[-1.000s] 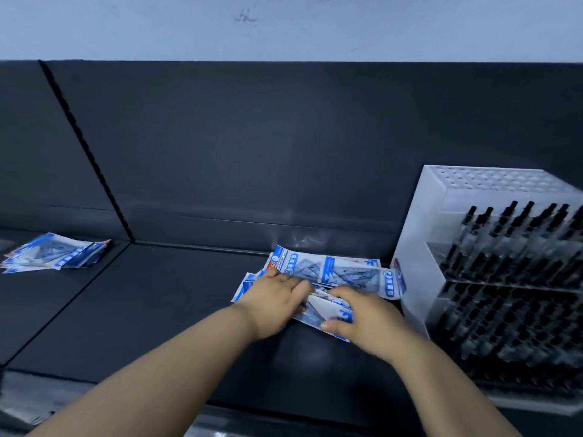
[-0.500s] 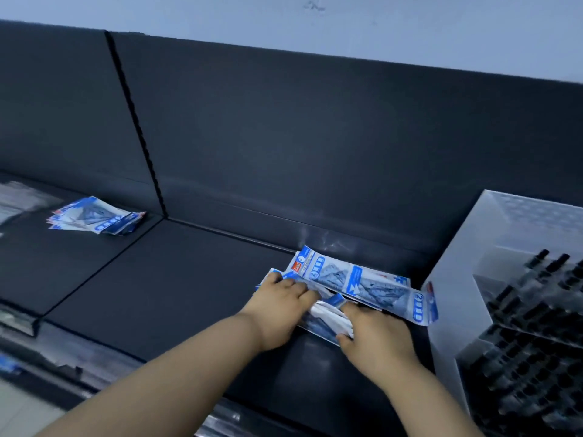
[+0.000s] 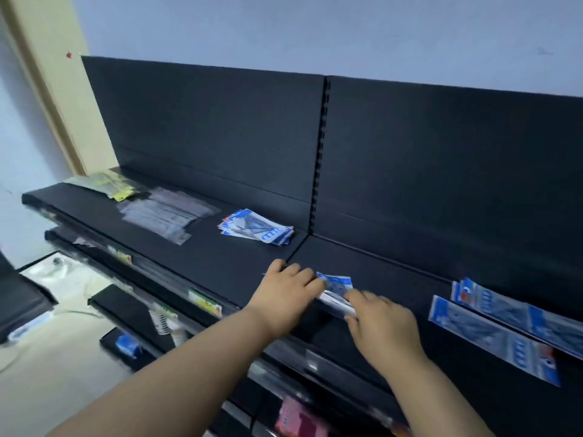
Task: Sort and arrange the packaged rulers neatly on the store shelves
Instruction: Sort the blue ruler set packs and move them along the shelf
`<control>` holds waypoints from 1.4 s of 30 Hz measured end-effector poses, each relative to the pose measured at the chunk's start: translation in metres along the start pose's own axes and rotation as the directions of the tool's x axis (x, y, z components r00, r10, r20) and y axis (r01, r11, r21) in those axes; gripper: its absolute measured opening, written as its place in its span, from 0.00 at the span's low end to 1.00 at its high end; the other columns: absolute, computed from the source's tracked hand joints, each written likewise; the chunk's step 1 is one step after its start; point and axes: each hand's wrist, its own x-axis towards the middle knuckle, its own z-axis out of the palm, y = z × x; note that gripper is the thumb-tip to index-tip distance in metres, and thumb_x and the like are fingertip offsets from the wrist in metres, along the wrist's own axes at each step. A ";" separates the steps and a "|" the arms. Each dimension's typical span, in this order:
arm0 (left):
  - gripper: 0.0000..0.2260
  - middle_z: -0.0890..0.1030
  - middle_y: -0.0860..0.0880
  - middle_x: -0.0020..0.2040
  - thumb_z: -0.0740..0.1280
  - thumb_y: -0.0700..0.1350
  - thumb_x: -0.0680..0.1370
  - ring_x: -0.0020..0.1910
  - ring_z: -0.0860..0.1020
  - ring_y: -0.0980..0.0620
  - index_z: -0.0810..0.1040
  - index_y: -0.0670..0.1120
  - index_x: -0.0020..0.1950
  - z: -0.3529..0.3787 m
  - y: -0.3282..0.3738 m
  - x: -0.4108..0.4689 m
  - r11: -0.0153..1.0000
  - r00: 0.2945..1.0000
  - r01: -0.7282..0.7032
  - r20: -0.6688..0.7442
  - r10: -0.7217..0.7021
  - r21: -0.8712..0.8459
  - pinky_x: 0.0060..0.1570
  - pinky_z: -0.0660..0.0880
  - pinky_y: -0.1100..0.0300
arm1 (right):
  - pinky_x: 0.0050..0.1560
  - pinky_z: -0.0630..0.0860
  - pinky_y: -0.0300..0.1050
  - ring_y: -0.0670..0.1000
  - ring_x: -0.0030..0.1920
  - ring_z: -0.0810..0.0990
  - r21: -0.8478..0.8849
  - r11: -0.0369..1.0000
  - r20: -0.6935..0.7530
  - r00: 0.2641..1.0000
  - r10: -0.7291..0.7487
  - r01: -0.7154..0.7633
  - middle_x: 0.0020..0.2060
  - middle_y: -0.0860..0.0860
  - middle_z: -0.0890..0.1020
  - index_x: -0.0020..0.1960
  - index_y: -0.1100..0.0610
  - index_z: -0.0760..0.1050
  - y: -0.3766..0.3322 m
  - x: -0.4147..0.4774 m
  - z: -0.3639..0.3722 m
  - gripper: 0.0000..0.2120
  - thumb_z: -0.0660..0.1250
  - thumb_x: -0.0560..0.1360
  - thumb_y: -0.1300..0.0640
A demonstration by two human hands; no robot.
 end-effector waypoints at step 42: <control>0.09 0.78 0.49 0.57 0.63 0.46 0.77 0.58 0.75 0.45 0.70 0.49 0.56 0.076 -0.306 0.004 0.933 0.868 -0.243 0.369 0.331 -0.266 0.56 0.71 0.55 | 0.38 0.66 0.45 0.55 0.40 0.73 0.312 0.647 0.146 0.708 0.691 -0.695 0.41 0.55 0.77 0.46 0.55 0.71 -0.102 0.182 0.004 0.06 0.68 0.73 0.61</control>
